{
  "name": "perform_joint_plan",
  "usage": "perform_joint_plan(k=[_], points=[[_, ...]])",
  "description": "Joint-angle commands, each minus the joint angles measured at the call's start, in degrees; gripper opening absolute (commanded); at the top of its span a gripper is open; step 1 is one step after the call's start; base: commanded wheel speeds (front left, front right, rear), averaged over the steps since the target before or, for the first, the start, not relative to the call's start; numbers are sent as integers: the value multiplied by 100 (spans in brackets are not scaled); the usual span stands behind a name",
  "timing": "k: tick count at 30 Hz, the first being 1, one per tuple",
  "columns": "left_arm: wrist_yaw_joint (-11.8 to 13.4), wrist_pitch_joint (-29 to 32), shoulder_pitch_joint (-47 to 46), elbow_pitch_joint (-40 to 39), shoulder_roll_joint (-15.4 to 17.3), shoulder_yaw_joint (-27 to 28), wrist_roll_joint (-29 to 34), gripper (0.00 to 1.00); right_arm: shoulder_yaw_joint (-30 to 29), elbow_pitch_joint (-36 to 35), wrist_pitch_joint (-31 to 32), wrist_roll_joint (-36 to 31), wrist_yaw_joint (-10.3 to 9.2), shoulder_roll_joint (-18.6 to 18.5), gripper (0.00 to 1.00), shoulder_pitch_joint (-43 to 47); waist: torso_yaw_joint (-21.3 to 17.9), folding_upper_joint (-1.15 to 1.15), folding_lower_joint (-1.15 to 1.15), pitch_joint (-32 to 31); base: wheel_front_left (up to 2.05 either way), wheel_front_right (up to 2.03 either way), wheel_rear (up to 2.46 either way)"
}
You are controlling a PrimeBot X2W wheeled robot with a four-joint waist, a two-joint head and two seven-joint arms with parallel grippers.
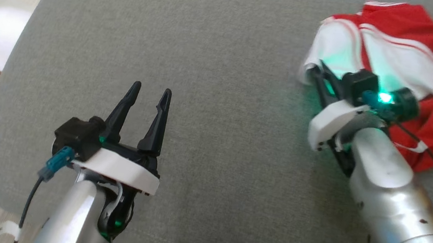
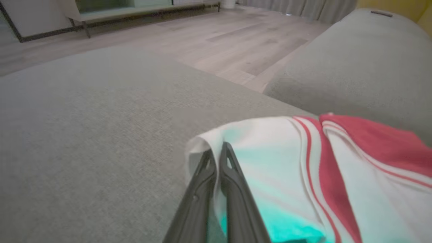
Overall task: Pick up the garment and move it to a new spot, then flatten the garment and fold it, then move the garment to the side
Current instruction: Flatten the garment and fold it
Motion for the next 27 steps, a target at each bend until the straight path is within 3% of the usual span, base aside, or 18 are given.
perform_joint_plan(k=[1, 6, 14, 15, 16, 22, 27], points=[[-34, -34, -208, -153, 49, 182, 47, 100, 345, -331, -102, 267, -5, 177, 0, -84, -68, 0, 0, -96, 0, 0, 0], [-35, -34, -158, -119, 49, 210, 66, 100, 1936, -1200, -87, 1424, -5, 182, 0, 193, -198, 0, 0, -311, 0, 0, 0], [-22, -34, 46, -98, 49, 266, 106, 100, 3399, -1929, 261, 2459, -5, 183, 0, 498, -337, 0, 0, -603, 0, 0, 0], [-21, -34, 75, -98, 49, 275, 111, 100, 3505, -1919, 294, 2484, -5, 182, 14, 501, -361, 0, 0, -624, 0, 0, 0], [-22, -34, 99, -94, 49, 280, 115, 100, 3561, -1872, 333, 2511, -5, 169, 100, 509, -384, 0, 0, -644, 0, 0, 0], [-34, -34, 197, -80, 49, 327, 155, 100, 3608, -1588, 487, 2554, -5, -62, 100, 571, -561, 0, 0, -818, 0, 0, 0], [-47, -34, 256, -86, 49, 381, 193, 100, 3280, -1629, 366, 2634, -5, -359, 100, 762, -737, 0, 0, -1009, 0, 0, 0]])
